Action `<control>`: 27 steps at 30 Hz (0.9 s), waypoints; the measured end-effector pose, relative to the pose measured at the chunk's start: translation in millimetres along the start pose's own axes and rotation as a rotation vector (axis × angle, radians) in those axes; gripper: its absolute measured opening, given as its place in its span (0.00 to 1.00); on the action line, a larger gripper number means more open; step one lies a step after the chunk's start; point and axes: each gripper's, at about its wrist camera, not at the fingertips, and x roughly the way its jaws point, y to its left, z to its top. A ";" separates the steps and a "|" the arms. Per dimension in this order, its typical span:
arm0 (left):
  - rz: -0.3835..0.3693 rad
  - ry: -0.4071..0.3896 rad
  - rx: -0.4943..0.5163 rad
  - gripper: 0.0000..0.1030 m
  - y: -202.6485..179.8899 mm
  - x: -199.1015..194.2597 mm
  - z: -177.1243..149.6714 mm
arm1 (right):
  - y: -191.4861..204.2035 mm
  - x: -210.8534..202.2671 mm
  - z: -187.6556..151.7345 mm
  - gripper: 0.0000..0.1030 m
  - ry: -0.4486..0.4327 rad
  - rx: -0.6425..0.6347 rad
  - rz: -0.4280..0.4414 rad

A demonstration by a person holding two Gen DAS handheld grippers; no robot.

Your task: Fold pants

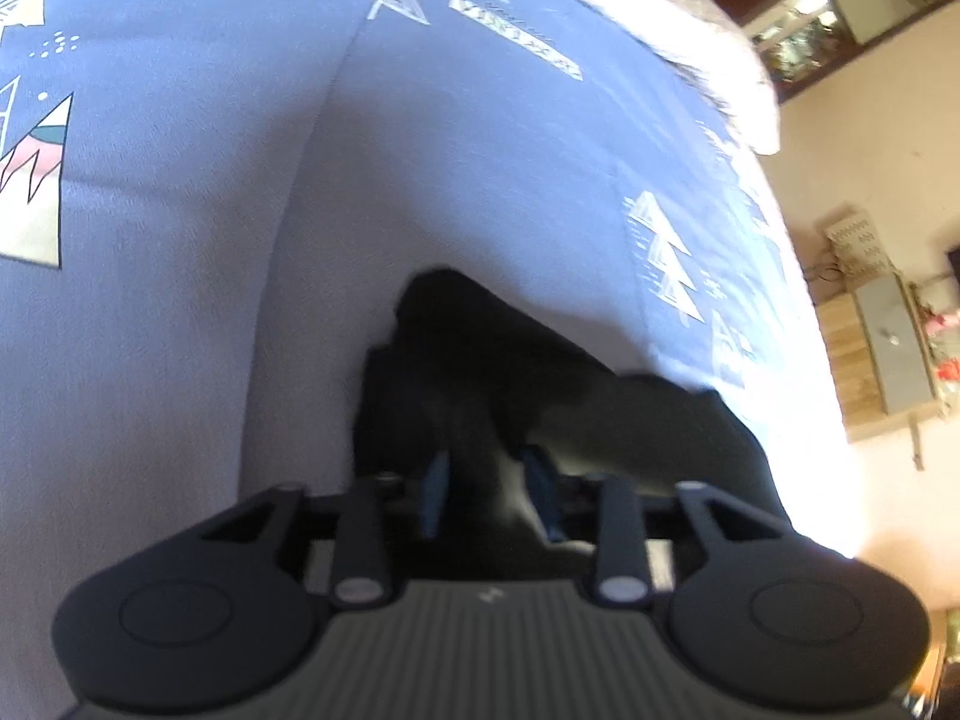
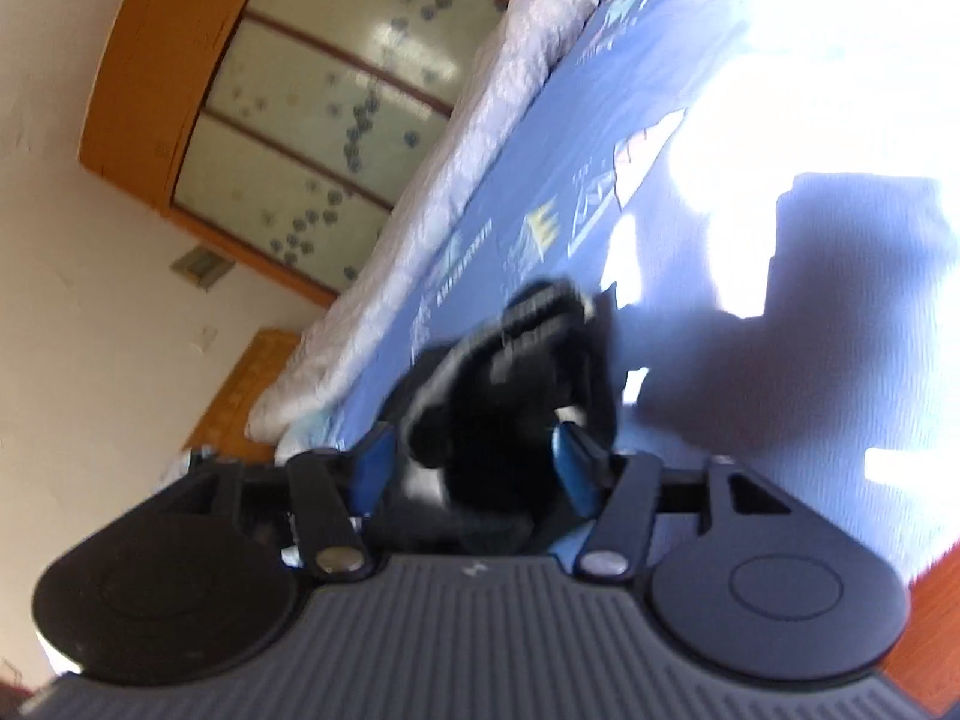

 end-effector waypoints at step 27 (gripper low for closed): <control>0.179 0.007 0.344 0.41 -41.0 2.8 -71.6 | -14.2 21.5 17.7 0.41 0.032 -0.033 -0.095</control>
